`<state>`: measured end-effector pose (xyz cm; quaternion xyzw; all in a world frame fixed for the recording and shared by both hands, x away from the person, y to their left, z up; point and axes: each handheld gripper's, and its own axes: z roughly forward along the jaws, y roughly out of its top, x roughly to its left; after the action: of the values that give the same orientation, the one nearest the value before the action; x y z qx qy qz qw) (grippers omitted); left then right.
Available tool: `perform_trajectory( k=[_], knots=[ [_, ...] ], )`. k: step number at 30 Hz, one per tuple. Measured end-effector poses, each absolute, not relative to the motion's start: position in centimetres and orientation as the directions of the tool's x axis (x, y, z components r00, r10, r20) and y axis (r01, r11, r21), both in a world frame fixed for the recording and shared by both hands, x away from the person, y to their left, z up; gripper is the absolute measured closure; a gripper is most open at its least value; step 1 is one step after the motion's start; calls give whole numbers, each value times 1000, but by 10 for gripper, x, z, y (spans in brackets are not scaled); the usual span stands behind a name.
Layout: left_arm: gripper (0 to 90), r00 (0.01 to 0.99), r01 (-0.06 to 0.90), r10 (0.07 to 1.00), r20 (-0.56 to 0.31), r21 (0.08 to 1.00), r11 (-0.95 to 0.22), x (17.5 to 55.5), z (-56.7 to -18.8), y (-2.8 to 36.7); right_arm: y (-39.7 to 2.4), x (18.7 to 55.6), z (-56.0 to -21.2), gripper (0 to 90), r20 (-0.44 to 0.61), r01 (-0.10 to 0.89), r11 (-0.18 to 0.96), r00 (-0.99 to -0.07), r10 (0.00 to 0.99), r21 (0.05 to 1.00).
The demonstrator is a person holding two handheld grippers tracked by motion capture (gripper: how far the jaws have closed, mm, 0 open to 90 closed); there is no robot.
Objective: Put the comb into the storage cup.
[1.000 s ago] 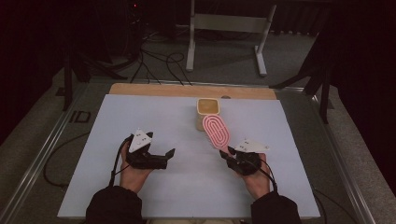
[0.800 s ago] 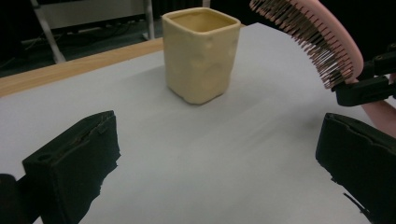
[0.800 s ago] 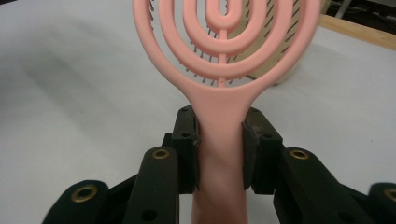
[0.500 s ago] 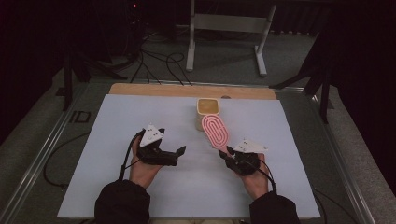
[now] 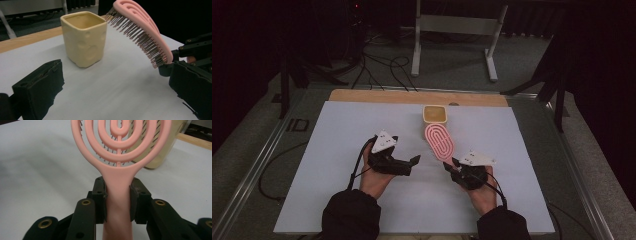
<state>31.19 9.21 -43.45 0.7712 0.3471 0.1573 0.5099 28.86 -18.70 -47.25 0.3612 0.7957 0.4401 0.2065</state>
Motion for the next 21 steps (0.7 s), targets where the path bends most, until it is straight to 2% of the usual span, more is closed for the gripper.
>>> perform_trajectory(
  k=[21],
  knots=[
    [16, 749, 398, 643, -159, 884, -245, 321, -434, 47, -185, 287, -472, 696, -5, 383, 339, -657, 754, 859]
  ],
)
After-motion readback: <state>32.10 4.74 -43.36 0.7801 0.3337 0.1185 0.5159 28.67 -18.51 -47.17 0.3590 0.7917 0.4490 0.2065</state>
